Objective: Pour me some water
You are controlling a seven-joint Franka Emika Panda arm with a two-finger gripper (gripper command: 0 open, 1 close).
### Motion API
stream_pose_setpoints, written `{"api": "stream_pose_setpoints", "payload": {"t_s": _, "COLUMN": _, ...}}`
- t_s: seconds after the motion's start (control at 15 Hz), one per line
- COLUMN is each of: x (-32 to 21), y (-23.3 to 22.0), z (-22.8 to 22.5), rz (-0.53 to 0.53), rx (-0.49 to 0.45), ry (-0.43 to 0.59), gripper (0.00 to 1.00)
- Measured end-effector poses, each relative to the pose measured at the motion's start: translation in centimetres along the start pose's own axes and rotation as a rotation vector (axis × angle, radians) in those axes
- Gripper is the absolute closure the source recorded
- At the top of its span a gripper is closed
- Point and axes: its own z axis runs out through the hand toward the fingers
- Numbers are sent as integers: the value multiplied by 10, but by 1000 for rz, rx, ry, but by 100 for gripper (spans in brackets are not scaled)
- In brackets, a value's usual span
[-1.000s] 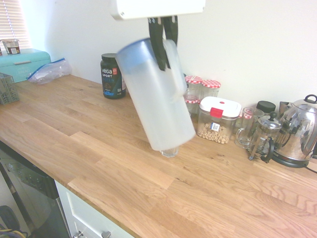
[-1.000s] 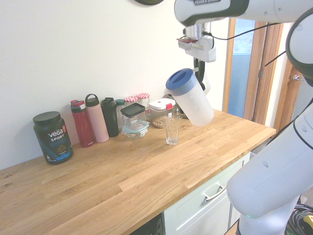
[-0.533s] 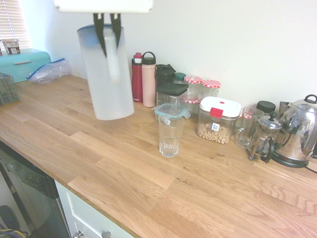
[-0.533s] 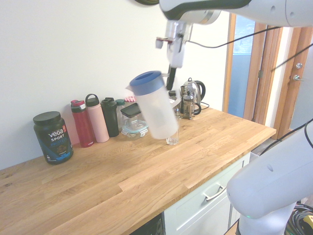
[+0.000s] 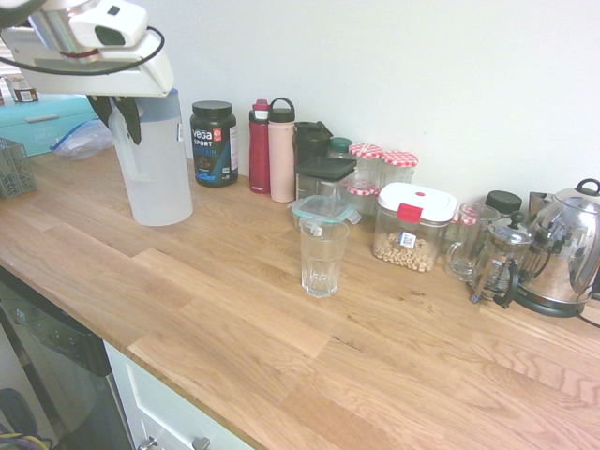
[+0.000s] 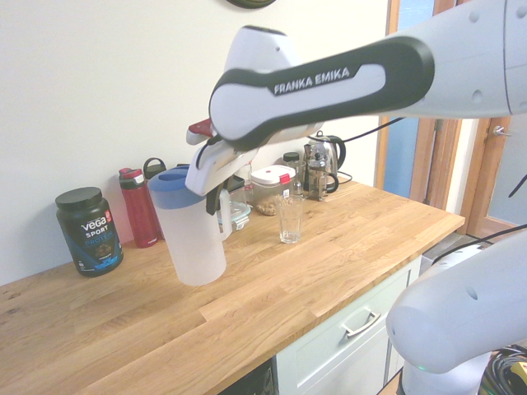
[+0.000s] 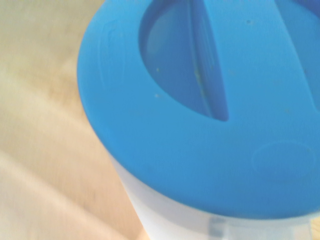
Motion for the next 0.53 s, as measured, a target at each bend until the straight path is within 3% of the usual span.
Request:
{"api": "stream_pose_setpoints", "payload": {"t_s": 0.33, "x": -45, "y": -20, "z": 61, "rz": 180, "rx": 57, "ry": 205, "gripper": 100}}
{"api": "stream_pose_setpoints", "payload": {"t_s": 0.53, "x": -48, "y": -19, "z": 79, "rz": 252, "rx": -6, "ry": 229, "gripper": 100}}
